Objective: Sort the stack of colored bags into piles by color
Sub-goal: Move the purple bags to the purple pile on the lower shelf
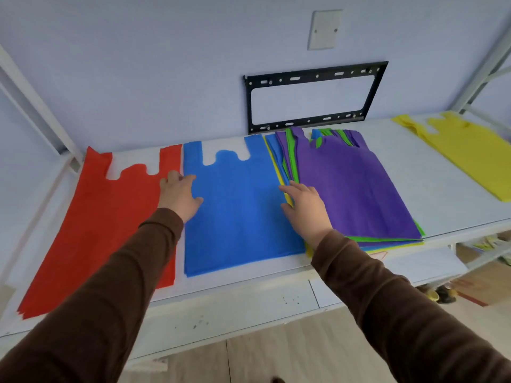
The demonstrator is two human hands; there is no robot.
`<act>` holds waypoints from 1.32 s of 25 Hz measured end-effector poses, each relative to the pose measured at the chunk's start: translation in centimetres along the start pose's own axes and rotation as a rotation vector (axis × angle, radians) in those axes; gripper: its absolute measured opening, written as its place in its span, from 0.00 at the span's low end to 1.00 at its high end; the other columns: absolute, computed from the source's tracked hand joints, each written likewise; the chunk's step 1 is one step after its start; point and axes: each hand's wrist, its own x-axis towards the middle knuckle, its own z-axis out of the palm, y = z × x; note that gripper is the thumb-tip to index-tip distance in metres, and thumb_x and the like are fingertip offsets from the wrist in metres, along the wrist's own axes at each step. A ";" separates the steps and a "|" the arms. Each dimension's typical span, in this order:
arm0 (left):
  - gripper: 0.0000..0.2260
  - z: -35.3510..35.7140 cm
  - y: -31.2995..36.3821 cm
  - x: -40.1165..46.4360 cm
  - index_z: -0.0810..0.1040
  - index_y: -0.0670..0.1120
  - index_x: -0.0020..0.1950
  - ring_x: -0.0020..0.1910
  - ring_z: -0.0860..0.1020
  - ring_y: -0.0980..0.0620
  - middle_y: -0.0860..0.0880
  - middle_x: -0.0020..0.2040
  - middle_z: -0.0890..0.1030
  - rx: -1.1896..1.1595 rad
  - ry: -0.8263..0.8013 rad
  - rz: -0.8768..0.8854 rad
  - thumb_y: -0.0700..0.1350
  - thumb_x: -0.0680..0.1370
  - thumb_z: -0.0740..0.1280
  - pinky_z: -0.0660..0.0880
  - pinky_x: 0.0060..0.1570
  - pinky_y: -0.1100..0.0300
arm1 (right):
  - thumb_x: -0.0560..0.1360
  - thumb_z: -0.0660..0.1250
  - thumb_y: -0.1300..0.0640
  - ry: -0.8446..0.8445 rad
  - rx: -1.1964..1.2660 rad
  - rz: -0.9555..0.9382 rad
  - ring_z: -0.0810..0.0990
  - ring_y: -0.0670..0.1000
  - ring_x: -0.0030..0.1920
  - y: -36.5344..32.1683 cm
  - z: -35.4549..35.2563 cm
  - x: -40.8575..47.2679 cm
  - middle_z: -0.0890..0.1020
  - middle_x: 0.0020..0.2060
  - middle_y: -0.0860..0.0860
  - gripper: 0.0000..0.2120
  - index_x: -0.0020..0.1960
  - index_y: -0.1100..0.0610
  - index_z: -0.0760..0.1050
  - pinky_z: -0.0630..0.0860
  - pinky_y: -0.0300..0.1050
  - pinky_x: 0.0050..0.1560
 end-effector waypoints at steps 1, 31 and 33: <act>0.26 -0.2 0.9 -0.1 0.68 0.45 0.73 0.64 0.66 0.38 0.40 0.67 0.66 0.020 0.034 0.040 0.49 0.76 0.68 0.62 0.68 0.50 | 0.75 0.66 0.59 0.058 0.038 -0.011 0.72 0.60 0.64 0.6 -0.7 -0.2 0.74 0.68 0.54 0.20 0.67 0.53 0.75 0.69 0.48 0.63; 0.34 8.8 28.2 4.2 0.68 0.38 0.70 0.64 0.74 0.40 0.40 0.67 0.73 -0.063 -0.355 -0.274 0.53 0.71 0.75 0.72 0.61 0.50 | 0.68 0.72 0.39 -0.283 0.129 0.183 0.78 0.59 0.59 26.5 -12.8 1.9 0.78 0.63 0.54 0.37 0.69 0.56 0.65 0.74 0.50 0.58; 0.32 8.8 28.3 4.0 0.71 0.38 0.69 0.62 0.74 0.40 0.40 0.66 0.75 -0.054 -0.373 -0.251 0.53 0.71 0.75 0.72 0.60 0.51 | 0.68 0.71 0.39 -0.299 0.148 0.177 0.78 0.58 0.59 26.8 -12.9 1.8 0.77 0.63 0.53 0.37 0.70 0.55 0.64 0.75 0.51 0.58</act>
